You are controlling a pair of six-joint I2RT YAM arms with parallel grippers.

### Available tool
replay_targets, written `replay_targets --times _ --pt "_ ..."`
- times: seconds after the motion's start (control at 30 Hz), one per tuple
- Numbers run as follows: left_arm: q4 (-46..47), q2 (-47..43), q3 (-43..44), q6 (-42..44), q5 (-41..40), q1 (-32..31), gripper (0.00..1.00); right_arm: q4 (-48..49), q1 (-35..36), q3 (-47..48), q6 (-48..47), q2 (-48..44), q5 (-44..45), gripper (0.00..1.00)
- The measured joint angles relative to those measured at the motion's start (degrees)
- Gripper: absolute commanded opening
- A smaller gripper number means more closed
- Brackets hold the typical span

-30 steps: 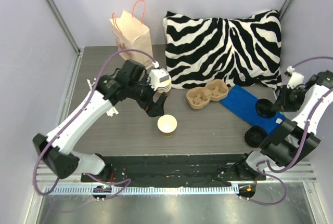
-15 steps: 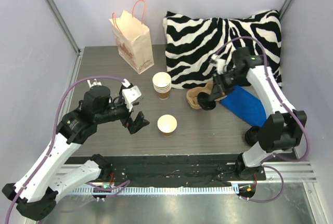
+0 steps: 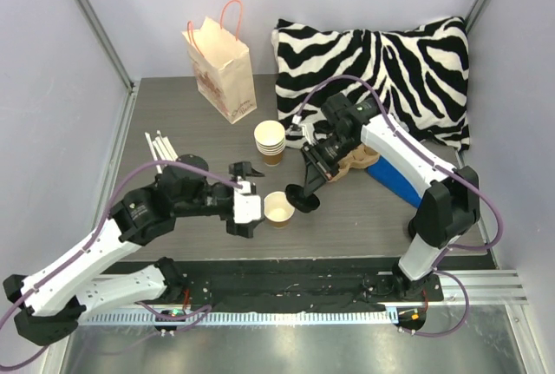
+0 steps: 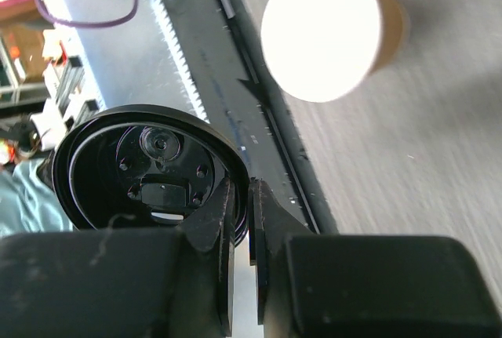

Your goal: Pack the takeout coffee

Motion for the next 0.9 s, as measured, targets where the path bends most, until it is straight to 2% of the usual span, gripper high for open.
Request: replay_targets --times 0.27,0.43,0.47,0.53,0.57,0.7,0.8,0.87,0.9 --pt "2.73 5.68 -0.61 5.51 -3.45 -10.34 0.86 -2.14 3.85 0.7 -0.37 1.01 -3.45 0.01" --pt "3.34 9.81 -0.61 5.77 -5.44 -12.68 0.71 -4.26 5.86 1.81 -1.73 2.62 -5.92 0.01" --pt "3.58 10.27 -0.61 5.84 -5.79 -12.9 0.64 -4.59 6.38 1.81 -1.95 2.75 -6.25 0.01" --pt "4.0 10.82 -0.61 5.84 -6.34 -13.05 0.56 -5.03 7.41 1.81 -2.29 3.13 -6.93 0.01" --pt "4.26 10.97 -0.61 5.95 -6.75 -13.05 0.47 -5.2 7.76 1.81 -2.43 3.37 -7.23 0.01" --pt "4.63 11.19 -0.63 5.68 -7.23 -13.07 0.22 -5.4 8.52 1.81 -2.73 3.98 -7.93 0.02" --pt "4.68 11.17 -0.79 5.38 -7.61 -13.44 0.07 -5.88 8.44 1.97 -3.19 4.0 -8.17 0.17" --pt "4.7 11.17 -0.85 4.0 -8.04 -13.42 0.0 -6.05 8.44 2.34 -3.45 4.17 -7.91 0.3" --pt "4.79 11.17 -0.85 3.13 -8.37 -13.42 0.0 -6.1 8.48 2.82 -3.39 4.35 -7.54 0.36"
